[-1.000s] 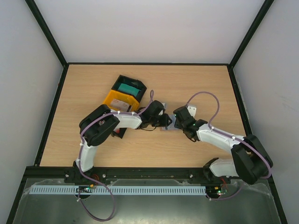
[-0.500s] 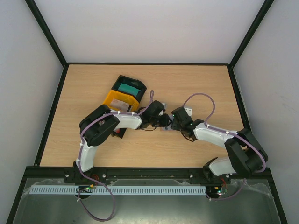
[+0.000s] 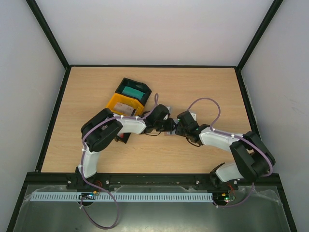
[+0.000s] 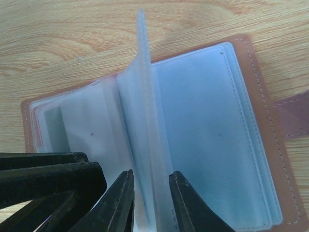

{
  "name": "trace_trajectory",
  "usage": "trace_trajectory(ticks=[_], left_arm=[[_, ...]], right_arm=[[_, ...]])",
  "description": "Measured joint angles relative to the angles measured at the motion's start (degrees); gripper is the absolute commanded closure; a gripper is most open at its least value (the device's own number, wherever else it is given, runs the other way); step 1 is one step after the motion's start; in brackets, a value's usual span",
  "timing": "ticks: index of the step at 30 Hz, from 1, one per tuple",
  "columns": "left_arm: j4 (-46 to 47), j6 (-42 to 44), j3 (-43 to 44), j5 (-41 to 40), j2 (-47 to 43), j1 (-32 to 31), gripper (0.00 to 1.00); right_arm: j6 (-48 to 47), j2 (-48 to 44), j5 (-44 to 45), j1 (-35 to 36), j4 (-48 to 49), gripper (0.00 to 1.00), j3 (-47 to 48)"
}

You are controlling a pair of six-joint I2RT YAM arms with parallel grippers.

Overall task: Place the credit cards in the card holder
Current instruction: Turn over the card slot in the card holder.

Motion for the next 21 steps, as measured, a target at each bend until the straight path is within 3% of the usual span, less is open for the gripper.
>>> trace_trajectory(ticks=[6, 10, 21], left_arm=[[-0.2, 0.0, -0.4, -0.1, -0.3, 0.1, 0.74], [-0.2, 0.0, -0.4, -0.1, -0.4, 0.2, 0.74], [-0.1, 0.1, -0.7, -0.1, -0.5, 0.2, 0.74]], right_arm=[[0.5, -1.2, -0.3, 0.0, 0.2, 0.82, 0.0], [0.8, -2.1, 0.3, 0.0, 0.1, 0.90, 0.0], [2.2, -2.1, -5.1, -0.4, 2.3, 0.94, -0.1]])
